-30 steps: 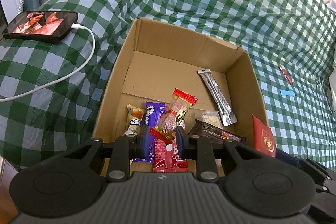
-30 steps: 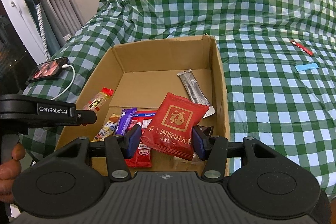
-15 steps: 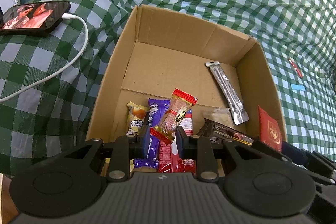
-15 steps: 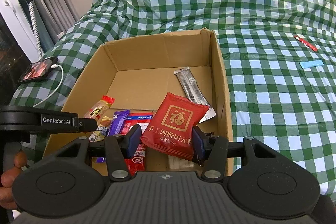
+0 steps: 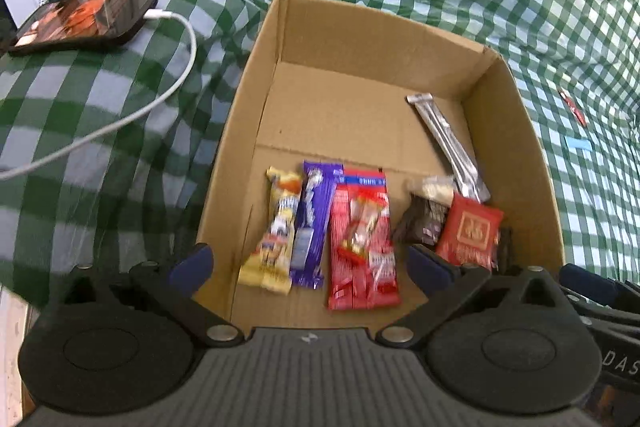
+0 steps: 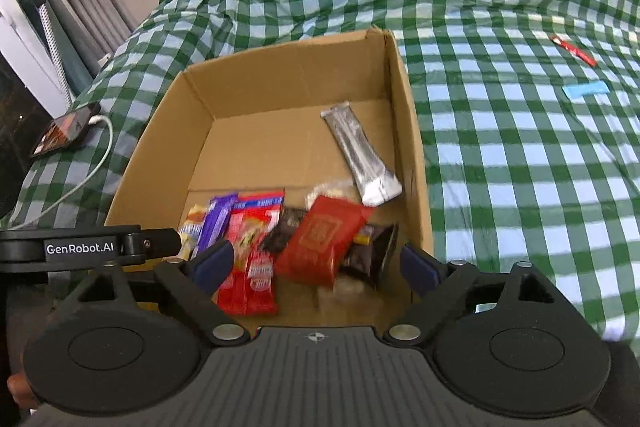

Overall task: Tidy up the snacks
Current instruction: 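Lower both tools into the box and open them to release the snacks, then lift both open tools out of the box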

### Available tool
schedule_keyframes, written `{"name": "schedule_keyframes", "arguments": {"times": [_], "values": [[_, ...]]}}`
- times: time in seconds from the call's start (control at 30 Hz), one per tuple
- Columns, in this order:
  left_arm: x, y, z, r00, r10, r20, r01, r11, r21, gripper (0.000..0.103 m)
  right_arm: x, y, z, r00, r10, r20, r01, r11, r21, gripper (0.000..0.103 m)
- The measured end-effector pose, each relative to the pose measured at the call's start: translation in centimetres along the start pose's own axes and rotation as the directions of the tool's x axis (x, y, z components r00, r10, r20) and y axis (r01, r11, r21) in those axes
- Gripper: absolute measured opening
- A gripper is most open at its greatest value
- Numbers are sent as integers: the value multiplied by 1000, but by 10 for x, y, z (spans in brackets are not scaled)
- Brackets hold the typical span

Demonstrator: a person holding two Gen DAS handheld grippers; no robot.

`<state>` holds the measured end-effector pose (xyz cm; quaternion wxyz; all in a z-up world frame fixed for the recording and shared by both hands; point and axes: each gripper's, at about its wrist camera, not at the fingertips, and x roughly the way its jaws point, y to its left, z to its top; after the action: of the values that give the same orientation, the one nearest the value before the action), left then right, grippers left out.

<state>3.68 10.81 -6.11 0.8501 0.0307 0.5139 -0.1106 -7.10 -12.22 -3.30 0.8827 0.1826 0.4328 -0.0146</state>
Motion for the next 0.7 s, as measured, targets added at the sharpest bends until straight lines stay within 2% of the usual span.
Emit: {"name": "schedule_keyframes", "arguments": {"times": [0.27, 0.7], "values": [[-41, -3, -23, 999, -10, 45, 10, 1000, 4, 103, -36, 10, -21, 1000, 6, 9, -6, 1000, -2, 94], [-105, -11, -52, 988, -29, 155, 26, 999, 24, 103, -100, 16, -45, 991, 14, 130, -10, 999, -32, 96]]}}
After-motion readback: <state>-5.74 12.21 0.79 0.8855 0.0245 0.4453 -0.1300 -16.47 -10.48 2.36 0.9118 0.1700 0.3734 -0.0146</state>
